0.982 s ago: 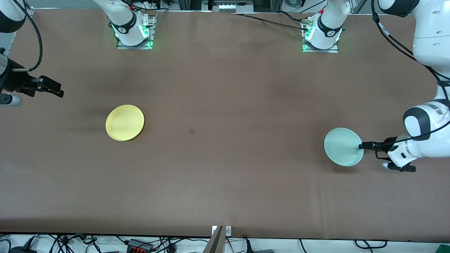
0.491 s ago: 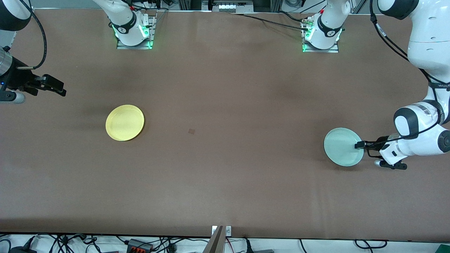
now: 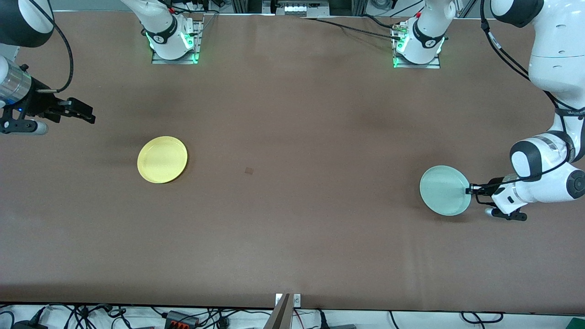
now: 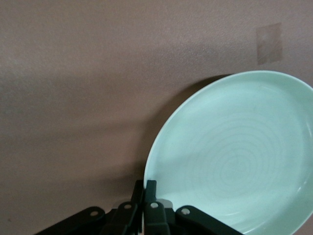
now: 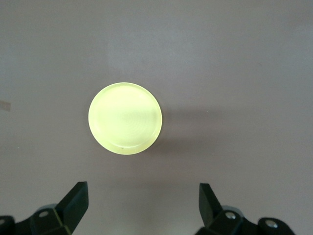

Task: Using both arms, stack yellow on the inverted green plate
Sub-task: 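Lift the green plate with the left gripper while the right gripper reaches the yellow plate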

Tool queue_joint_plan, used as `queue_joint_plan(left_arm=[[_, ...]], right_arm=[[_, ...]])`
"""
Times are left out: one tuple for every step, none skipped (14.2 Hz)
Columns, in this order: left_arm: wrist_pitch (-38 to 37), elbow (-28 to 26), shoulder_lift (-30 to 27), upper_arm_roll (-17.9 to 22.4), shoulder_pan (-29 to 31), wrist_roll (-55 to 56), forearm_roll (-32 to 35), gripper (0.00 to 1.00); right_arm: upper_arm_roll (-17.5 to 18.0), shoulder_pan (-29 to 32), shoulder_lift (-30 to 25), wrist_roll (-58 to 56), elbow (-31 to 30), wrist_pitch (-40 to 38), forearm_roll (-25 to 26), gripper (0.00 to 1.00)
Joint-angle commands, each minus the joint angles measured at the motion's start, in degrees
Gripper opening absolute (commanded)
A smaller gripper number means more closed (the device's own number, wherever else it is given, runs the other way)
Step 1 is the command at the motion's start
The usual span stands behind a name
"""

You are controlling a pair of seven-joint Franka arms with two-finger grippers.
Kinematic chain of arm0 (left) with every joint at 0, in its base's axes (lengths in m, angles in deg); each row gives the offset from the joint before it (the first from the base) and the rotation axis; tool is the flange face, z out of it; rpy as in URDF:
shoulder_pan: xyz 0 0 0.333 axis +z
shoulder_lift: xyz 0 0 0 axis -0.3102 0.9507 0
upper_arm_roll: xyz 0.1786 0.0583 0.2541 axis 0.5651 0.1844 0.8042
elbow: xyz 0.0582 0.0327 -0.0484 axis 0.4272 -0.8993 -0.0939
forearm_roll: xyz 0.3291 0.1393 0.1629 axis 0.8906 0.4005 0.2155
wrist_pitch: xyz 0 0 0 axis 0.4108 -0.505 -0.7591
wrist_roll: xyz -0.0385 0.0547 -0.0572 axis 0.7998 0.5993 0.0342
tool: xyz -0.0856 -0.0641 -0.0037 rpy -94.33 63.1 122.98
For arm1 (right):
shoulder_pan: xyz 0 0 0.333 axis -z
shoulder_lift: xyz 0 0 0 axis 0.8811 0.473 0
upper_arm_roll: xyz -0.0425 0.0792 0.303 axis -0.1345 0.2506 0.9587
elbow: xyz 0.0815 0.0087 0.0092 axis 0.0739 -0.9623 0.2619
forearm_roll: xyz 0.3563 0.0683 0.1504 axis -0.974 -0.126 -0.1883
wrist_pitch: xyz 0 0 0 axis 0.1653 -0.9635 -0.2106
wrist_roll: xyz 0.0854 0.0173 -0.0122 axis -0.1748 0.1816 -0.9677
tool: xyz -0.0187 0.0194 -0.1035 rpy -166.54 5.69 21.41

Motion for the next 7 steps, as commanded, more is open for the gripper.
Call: queue_joint_plan(left_arm=[[0.9,0.2,-0.1,-0.3,0.7,-2.3,-1.1,0.01],[0.9,0.3,-0.3,-0.3,0.7,-2.2,-1.1,0.01],[0.9,0.7,-0.9,-0.3,0.5,-2.2,-1.1,0.01],[0.4,1.0,-2.2,-0.4,0.2,-2.2,-0.9,0.01],[0.0,1.0,-3.7,-0.4,0.0,-2.0,-0.5,0.01],[-0.1,1.0,-5.3,-0.4,-1.3,-1.4,-0.2,0.01],[-1.2,1.1,-6.7,-0.1,-3.6,-0.6,0.5,0.01]], right_arm=[[0.2,0.1,1.0,0.3,-0.6,1.8,-0.2,1.0],[0.2,-0.2,1.9,0.2,-0.4,1.7,-0.1,1.0],[0.2,-0.3,2.7,0.3,-0.4,1.8,-0.1,1.0],[0.3,-0.2,4.4,0.3,-0.3,2.1,-0.1,1.0],[0.2,-0.1,5.2,0.3,-0.1,2.2,-0.1,1.0],[0.2,0.0,6.8,0.3,0.7,2.2,-0.2,1.0],[0.2,0.0,9.3,-0.4,1.9,1.6,-0.1,1.0]])
